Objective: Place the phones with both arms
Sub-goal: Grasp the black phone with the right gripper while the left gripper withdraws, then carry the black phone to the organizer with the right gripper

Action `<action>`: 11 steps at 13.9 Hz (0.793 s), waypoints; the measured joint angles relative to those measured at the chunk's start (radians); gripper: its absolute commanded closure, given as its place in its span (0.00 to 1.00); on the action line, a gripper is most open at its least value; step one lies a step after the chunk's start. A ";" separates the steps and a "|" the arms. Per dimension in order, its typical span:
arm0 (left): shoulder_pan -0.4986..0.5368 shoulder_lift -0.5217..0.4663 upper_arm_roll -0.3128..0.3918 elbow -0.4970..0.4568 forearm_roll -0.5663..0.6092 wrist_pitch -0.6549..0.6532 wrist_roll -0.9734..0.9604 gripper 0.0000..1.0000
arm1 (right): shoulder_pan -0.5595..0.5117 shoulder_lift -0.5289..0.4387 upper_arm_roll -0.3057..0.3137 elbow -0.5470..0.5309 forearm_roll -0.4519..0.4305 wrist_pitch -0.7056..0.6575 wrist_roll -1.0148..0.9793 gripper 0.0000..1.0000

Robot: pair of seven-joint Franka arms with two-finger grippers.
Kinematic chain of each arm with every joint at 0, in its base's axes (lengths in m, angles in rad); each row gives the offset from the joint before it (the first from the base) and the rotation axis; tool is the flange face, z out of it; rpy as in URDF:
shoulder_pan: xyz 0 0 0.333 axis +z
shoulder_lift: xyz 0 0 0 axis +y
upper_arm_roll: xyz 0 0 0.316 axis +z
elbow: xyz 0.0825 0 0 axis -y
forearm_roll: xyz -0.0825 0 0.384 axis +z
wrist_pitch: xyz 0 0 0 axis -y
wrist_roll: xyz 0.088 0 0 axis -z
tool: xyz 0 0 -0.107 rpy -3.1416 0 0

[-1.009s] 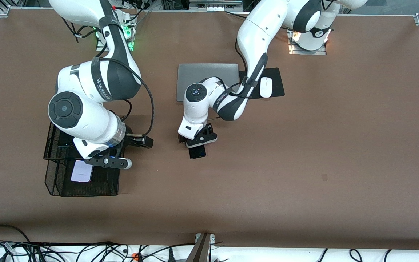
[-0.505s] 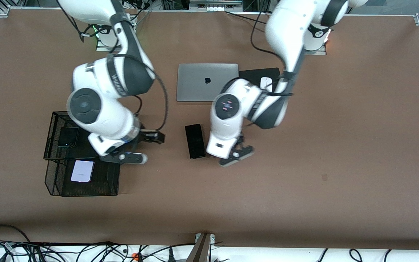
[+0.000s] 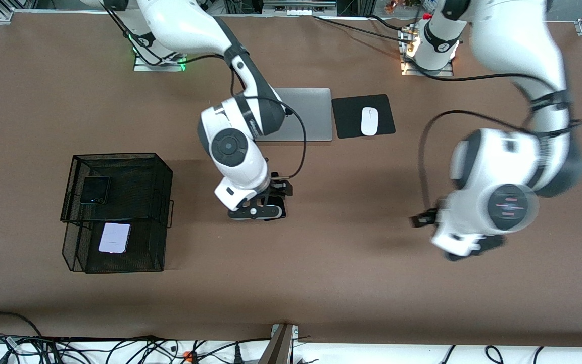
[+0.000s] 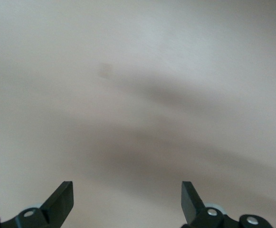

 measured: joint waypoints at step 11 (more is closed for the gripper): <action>0.252 -0.411 -0.115 -0.307 0.012 -0.080 0.449 0.00 | 0.102 0.039 0.003 -0.210 -0.115 0.187 -0.133 0.00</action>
